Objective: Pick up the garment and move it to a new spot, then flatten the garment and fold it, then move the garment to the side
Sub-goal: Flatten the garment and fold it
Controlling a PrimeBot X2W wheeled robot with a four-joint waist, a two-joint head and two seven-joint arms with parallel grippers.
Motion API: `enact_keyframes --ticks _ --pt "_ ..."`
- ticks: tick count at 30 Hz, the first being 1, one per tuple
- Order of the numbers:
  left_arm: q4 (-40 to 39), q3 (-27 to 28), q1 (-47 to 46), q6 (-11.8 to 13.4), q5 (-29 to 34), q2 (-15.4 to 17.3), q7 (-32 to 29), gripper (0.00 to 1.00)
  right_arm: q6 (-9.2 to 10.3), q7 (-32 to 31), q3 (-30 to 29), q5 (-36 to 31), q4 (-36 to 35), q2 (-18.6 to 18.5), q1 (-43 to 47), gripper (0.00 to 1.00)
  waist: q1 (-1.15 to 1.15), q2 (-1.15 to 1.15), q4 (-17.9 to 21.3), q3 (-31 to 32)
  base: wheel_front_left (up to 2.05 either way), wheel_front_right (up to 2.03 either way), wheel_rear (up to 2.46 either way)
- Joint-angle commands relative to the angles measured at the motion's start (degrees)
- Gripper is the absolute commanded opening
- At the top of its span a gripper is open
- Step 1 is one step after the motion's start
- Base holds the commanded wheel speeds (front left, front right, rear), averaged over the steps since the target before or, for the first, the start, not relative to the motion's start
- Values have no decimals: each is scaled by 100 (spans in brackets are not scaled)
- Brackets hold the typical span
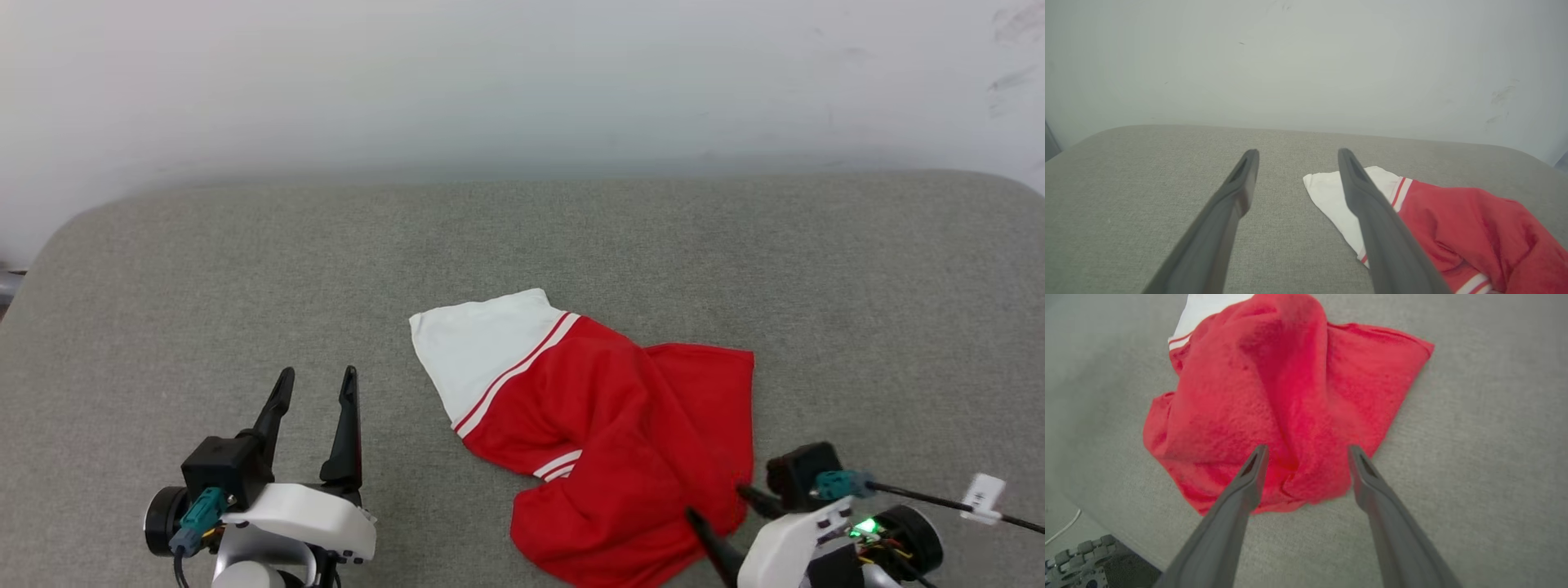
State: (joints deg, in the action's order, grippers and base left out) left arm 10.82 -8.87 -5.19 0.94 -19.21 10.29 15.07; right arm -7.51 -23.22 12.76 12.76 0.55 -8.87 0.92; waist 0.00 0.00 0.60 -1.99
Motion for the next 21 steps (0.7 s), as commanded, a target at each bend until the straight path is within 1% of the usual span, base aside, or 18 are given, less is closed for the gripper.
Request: enact_keyframes --ticks 1,4,5,9,10,14,16,18,19,20,21 --pt "-29 14 -79 -35 50 -25 14 100 4 -242 179 121 -15 -117 -134 100 0 0 -46 -69 0 0 0" --pt "-65 23 -156 -70 83 -82 14 100 4 -874 721 438 -43 -407 -228 100 0 0 -127 -192 0 0 0" --pt "-99 42 -226 -89 95 -128 14 100 4 -1173 1070 614 -21 -556 -343 100 0 0 -181 -307 0 0 0" --pt "-155 62 -351 -150 154 -219 14 100 4 -1395 1661 804 163 -767 -694 100 0 0 -299 -550 0 0 0" --pt "-155 62 -351 -150 154 -219 14 100 4 -1395 1661 804 163 -767 -694 100 0 0 -299 -550 0 0 0" --pt "-162 94 -473 -234 213 -314 14 100 4 -1572 2133 913 646 -903 -1026 100 0 0 -420 -757 0 0 0" --pt "-134 127 -501 -261 235 -347 15 100 3 -1705 2355 1063 934 -900 -1055 100 0 0 -471 -825 0 0 0" --pt "-110 153 -529 -291 253 -395 15 100 2 -1901 2557 1168 1225 -973 -1048 100 0 0 -513 -864 0 0 0" --pt "-96 165 -537 -306 267 -421 15 100 2 -1977 2624 1243 1335 -971 -1033 88 0 0 -523 -873 0 0 0" --pt "-92 189 -543 -325 285 -442 15 100 0 -2041 2683 1288 1419 -981 -1031 33 0 0 -529 -881 0 0 0" --pt "-83 211 -541 -338 296 -454 15 100 -6 -2071 2725 1328 1477 -996 -1025 5 0 0 -533 -881 0 0 0"
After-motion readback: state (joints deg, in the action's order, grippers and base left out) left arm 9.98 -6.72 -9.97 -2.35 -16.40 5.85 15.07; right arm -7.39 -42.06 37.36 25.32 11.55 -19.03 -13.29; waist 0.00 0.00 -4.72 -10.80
